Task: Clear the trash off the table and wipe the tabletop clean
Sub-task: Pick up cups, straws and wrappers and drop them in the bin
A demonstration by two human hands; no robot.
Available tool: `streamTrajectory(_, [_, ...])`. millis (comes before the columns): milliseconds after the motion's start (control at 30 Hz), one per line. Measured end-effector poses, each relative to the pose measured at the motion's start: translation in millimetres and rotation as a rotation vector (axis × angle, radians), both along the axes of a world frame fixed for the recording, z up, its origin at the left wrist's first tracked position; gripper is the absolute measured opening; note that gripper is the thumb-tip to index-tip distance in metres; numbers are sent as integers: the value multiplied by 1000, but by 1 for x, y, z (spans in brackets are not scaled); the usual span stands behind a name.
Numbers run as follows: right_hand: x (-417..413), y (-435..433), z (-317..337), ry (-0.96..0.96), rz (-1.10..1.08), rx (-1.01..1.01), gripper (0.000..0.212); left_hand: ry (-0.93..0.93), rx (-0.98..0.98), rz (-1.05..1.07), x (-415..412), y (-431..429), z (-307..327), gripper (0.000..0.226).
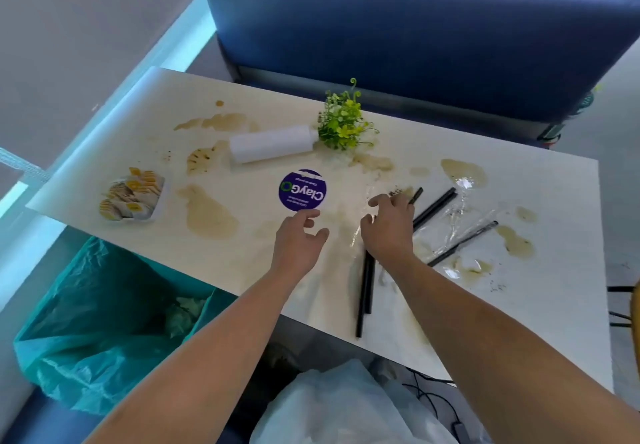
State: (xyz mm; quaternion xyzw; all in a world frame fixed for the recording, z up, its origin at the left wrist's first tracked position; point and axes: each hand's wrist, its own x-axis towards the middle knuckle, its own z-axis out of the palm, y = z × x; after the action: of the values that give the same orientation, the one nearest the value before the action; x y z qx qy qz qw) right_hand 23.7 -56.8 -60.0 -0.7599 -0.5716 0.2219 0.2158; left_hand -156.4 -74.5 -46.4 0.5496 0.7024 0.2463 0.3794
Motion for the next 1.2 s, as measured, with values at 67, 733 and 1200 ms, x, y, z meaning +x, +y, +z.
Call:
streamTrajectory(67, [21, -7, -4, 20, -7, -10, 33, -4, -22, -18, 19, -3, -5, 32])
streamTrajectory(733, [112, -21, -50, 49, -26, -111, 36, 289, -38, -90, 108, 41, -60, 27])
streamTrajectory(1200, [101, 17, -62, -35, 12, -244, 35, 356, -112, -4, 113, 56, -73, 24])
